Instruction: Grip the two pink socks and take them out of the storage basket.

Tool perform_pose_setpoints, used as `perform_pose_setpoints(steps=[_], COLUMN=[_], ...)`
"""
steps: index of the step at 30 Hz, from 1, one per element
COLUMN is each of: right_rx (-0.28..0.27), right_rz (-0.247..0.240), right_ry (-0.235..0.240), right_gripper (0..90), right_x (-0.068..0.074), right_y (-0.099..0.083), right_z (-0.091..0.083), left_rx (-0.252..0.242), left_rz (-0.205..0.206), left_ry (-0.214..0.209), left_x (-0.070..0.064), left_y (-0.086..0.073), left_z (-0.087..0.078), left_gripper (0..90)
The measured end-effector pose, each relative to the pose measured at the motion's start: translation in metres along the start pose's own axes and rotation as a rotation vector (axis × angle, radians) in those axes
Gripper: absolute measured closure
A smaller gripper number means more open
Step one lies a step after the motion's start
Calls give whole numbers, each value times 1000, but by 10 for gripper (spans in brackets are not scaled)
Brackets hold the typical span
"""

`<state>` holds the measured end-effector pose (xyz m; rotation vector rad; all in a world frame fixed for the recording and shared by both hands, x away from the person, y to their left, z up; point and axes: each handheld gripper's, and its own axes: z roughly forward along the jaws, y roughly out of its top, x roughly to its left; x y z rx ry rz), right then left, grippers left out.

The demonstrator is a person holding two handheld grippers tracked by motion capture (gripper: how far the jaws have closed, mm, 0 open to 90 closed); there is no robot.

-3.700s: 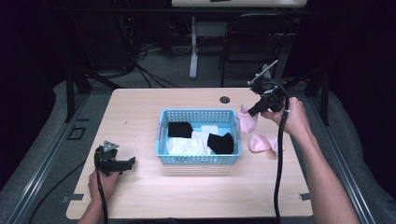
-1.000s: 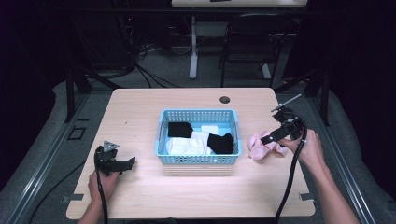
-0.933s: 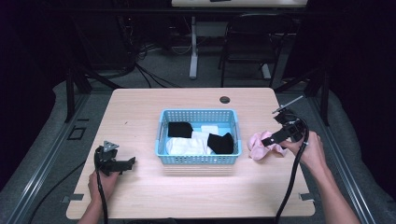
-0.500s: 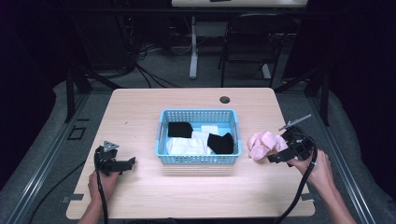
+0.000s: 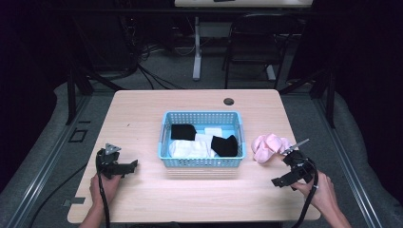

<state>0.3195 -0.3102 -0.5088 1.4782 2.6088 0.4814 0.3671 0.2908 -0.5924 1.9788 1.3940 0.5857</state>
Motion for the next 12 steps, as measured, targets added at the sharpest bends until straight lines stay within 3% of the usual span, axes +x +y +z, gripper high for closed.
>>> perform_pose_setpoints(steps=[2, 12], right_rx=[25, 35], right_rz=[0, 20], right_ry=[5, 14], right_gripper=[13, 16], right_x=[-2, -9], right_y=[0, -3], right_z=[3, 7], left_rx=[0, 1], left_rz=[0, 0], left_ry=[0, 0], left_x=[0, 0], left_y=[0, 0], left_z=[0, 0], left_gripper=[23, 23])
